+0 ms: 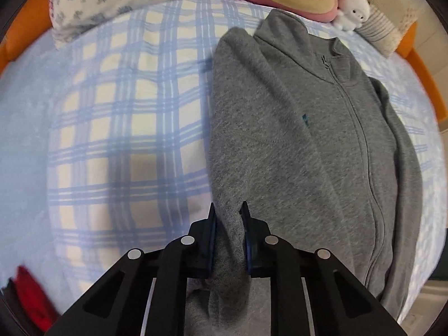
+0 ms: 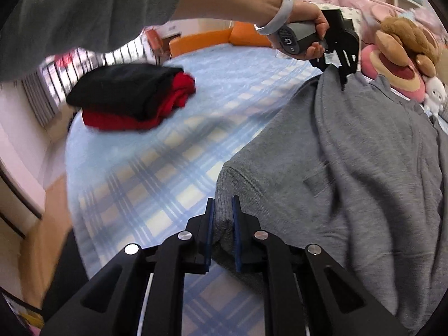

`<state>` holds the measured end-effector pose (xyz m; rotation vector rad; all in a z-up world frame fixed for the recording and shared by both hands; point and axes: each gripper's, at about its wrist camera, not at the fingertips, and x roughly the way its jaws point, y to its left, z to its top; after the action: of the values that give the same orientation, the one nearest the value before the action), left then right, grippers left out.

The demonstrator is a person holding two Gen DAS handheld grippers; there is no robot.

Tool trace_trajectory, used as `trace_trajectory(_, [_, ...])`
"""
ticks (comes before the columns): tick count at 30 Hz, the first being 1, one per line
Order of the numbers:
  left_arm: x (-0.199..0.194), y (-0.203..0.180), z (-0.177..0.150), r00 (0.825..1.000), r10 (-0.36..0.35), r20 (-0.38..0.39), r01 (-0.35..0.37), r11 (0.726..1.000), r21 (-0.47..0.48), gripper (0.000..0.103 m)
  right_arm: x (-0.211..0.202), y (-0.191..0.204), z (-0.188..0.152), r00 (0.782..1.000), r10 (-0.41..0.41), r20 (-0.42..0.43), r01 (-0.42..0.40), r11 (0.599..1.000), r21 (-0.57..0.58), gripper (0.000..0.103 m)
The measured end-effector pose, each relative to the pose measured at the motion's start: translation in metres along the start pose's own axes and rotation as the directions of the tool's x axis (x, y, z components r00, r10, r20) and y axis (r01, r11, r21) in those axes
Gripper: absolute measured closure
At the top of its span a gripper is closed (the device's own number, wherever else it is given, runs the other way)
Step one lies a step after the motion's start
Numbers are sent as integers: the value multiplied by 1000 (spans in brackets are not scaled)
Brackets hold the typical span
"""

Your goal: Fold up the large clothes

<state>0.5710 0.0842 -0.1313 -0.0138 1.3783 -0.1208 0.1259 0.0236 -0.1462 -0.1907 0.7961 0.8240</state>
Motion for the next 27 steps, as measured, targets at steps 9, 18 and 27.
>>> trace_trajectory(9, [-60, -66, 13, 989, 147, 33, -147, 989, -9, 83, -75, -64, 5, 989, 63, 133, -91, 972, 217, 92])
trace_trajectory(18, [-88, -180, 23, 969, 227, 94, -235, 968, 84, 84, -153, -117, -23, 966, 14, 257, -102, 938, 332, 92])
trace_trajectory(27, [-76, -285, 28, 949, 292, 117, -306, 942, 138, 84, -222, -172, -68, 944, -86, 319, -72, 889, 452, 92])
